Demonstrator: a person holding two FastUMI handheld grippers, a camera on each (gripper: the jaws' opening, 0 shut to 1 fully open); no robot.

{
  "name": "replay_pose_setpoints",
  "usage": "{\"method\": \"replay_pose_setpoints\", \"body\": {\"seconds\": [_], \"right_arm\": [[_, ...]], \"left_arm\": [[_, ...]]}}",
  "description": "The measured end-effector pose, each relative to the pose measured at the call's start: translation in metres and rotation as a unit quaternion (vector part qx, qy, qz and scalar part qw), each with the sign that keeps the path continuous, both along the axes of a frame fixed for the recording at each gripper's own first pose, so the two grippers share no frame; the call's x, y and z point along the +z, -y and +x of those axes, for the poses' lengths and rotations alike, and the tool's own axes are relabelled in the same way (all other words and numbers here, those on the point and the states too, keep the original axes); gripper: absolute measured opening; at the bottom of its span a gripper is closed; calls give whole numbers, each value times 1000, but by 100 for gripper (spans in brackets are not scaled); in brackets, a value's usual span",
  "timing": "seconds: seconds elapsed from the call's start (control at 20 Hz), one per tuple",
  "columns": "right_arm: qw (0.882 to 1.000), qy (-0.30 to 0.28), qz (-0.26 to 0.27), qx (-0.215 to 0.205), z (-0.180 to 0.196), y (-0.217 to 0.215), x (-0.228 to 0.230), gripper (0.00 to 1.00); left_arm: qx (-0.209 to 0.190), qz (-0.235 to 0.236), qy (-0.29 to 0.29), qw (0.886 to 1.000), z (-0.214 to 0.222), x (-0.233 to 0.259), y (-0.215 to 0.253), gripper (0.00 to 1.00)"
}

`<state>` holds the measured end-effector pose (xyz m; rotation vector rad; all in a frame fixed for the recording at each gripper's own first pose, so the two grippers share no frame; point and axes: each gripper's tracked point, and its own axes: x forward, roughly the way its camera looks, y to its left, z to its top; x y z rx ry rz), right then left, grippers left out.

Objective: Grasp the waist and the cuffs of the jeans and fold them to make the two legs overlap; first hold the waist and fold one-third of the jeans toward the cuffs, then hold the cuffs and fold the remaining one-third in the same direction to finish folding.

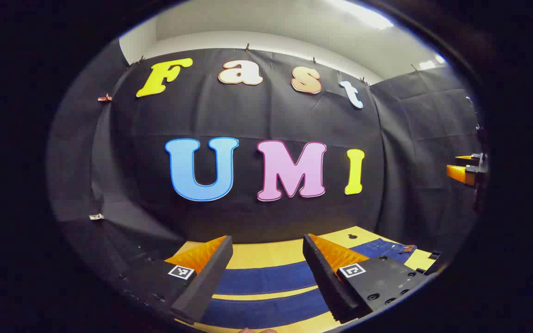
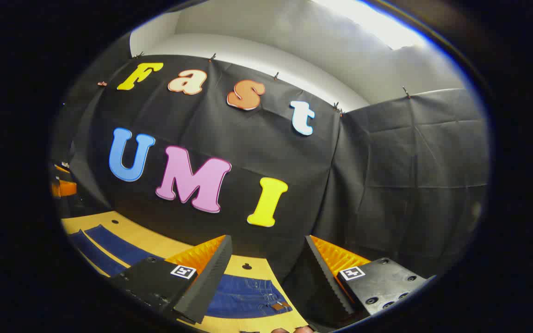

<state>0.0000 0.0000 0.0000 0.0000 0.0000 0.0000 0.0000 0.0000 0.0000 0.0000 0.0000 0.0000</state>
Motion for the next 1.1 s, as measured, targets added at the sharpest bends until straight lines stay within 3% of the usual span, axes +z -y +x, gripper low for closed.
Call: {"method": "replay_pose_setpoints", "body": {"seconds": [0.2,0.5,0.9,1.1], "right_arm": [[999,-6,-39,9,6,0,-10,96],[999,30,-13,29,14,-25,13,96],[998,40,-12,36,6,-24,18,96],[998,33,-47,36,9,-13,7,96]], "left_arm": [[35,7,-21,999,-30,-18,-35,98],[70,10,-21,997,-48,-13,-65,97],[53,-1,-6,999,-49,-3,-48,96],[20,12,-28,999,-42,-21,-46,96]]}}
